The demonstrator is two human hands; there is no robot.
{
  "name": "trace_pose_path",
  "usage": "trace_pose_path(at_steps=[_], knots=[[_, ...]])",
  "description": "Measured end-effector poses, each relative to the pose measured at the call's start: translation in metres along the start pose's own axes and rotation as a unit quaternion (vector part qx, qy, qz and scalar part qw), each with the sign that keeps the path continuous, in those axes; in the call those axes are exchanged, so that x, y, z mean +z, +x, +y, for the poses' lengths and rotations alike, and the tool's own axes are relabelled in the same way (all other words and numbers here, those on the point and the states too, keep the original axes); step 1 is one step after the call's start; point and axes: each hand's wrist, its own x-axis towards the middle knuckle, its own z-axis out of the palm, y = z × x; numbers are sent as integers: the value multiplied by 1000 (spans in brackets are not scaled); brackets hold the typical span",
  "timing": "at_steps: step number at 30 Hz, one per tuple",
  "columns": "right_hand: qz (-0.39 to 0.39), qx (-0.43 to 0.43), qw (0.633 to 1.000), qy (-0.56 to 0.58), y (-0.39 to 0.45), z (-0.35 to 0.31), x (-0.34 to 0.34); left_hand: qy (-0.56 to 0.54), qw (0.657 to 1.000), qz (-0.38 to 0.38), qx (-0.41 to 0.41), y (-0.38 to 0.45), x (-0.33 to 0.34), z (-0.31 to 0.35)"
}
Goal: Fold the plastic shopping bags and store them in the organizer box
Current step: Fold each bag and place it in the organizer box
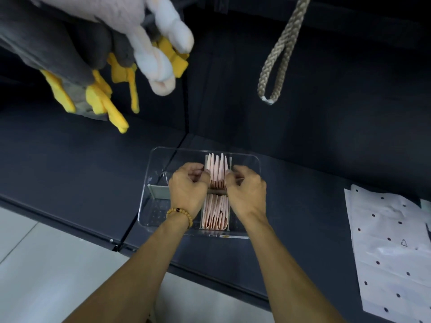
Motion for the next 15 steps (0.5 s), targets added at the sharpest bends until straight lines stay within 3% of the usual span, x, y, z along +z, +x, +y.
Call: trace_pose_path(at_steps=[3, 7, 11, 15], knots=[[39, 53, 995, 73, -10, 11, -30, -101, 994, 25, -43, -19, 1, 14], [87, 101, 984, 122, -34, 50, -82, -196, 977, -43, -68, -69, 27, 35], [175, 168, 968, 70, -65, 117, -148, -156, 971, -174, -41, -131, 78, 41], [229, 273, 934, 1, -103, 195, -215, -40, 943, -331, 21, -184, 133, 31]])
